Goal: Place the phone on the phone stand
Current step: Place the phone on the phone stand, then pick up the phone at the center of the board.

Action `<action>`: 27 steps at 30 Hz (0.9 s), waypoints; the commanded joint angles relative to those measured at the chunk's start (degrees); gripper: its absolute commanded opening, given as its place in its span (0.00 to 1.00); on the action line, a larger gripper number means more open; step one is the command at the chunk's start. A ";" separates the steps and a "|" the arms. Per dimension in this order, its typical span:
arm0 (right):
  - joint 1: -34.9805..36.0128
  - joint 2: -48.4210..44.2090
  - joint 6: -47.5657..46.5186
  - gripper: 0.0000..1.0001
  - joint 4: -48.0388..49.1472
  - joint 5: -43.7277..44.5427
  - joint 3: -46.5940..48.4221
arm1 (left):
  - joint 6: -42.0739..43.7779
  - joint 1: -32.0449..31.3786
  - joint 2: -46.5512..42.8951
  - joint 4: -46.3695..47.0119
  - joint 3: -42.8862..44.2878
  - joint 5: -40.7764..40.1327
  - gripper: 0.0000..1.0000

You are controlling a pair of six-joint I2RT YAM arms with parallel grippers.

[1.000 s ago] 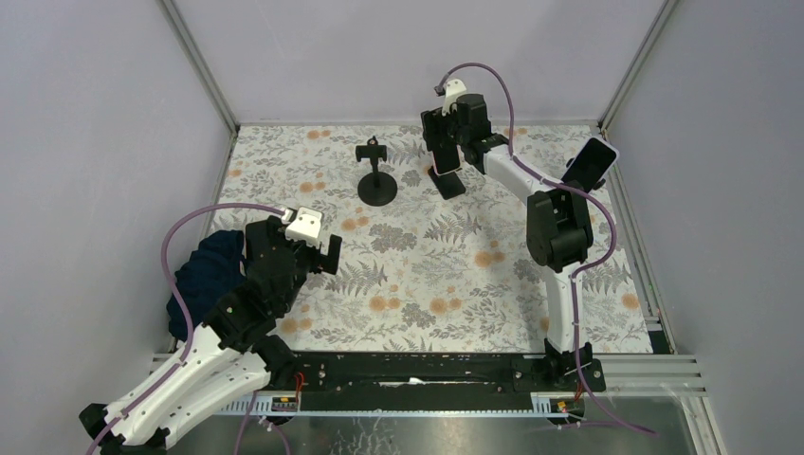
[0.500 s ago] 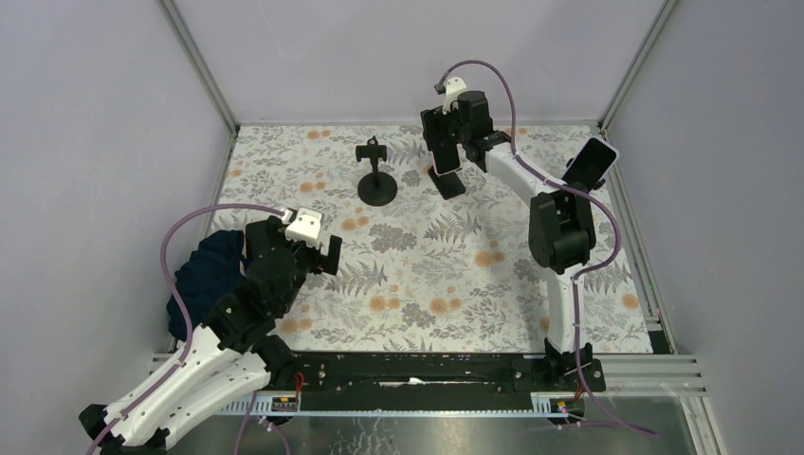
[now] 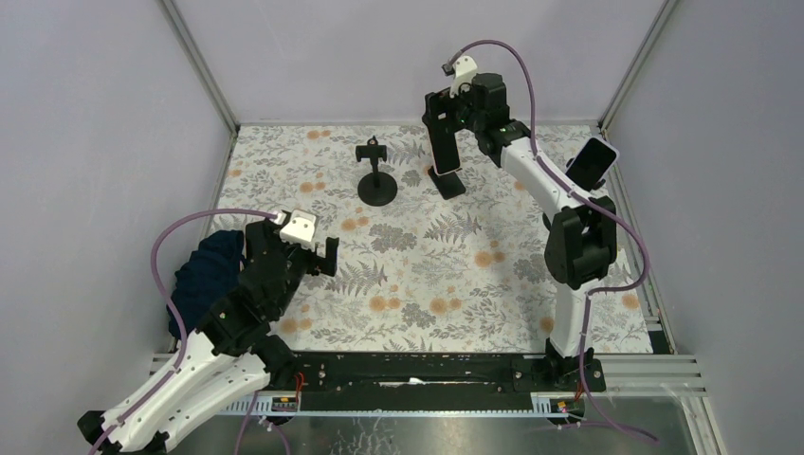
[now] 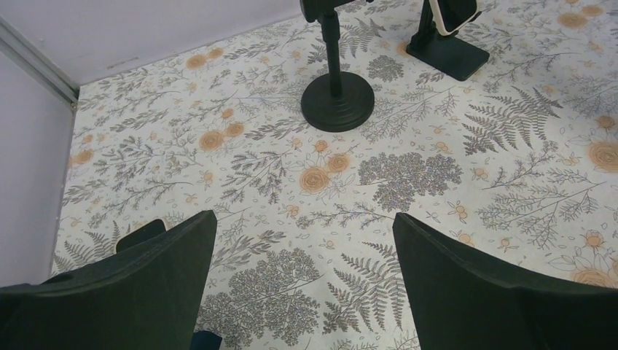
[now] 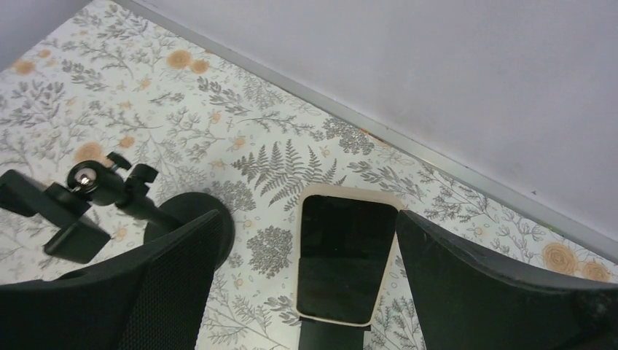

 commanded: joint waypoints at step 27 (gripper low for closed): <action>-2.94 -37.89 -12.56 1.00 -17.65 -43.65 -39.29 | -14.43 48.38 28.37 10.58 3.61 27.19 0.99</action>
